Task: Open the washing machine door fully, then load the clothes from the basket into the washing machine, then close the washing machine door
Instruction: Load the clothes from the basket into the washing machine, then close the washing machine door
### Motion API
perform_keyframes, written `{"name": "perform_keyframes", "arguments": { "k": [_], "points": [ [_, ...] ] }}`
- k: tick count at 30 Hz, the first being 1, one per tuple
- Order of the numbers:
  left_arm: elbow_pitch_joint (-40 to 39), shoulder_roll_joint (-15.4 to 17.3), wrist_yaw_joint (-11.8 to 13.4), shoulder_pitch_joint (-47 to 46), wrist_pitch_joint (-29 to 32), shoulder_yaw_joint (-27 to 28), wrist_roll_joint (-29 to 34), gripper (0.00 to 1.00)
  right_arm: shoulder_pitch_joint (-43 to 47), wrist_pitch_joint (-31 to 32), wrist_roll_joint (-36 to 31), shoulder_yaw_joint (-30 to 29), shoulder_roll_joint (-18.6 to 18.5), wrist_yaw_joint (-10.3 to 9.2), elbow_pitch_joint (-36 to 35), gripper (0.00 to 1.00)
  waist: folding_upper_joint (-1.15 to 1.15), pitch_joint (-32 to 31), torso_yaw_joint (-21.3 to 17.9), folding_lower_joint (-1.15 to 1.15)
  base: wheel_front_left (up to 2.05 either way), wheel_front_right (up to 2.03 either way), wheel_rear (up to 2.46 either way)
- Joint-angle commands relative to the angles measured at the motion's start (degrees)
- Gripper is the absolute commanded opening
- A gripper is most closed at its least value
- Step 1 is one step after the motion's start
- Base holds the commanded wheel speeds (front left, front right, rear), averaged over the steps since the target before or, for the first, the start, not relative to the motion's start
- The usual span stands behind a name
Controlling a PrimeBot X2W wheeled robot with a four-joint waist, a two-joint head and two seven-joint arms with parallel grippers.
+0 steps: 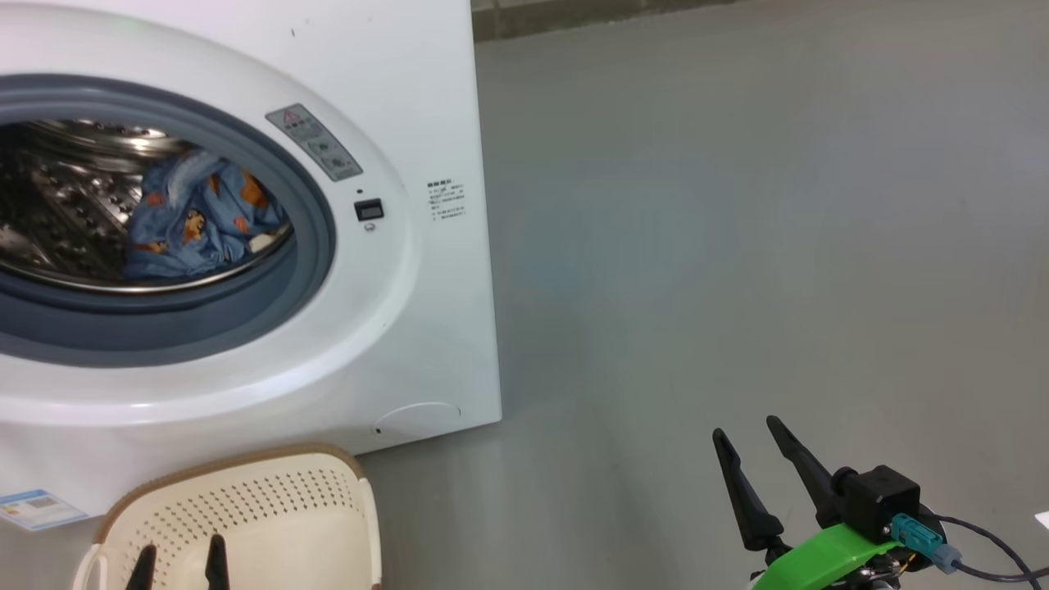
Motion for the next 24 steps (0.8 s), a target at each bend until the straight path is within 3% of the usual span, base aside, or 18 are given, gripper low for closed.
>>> {"name": "perform_keyframes", "arguments": {
  "k": [1,24],
  "points": [
    [-1.6,0.5,0.4,-0.3,-0.4,1.5,-0.2,1.00,0.1,-0.3,-0.4,1.2,-0.4,0.16,-1.4,1.00,0.00,-0.9,-0.1,0.00,0.00,0.00,0.00],
    [-2.4,0.5,4.1,3.7,-0.4,-0.9,-0.6,1.00,2.1,-0.3,-1.5,1.1,-0.7,0.16,-2.7,1.00,0.00,-4.0,1.3,0.00,0.00,0.00,0.00]
  ]
}}
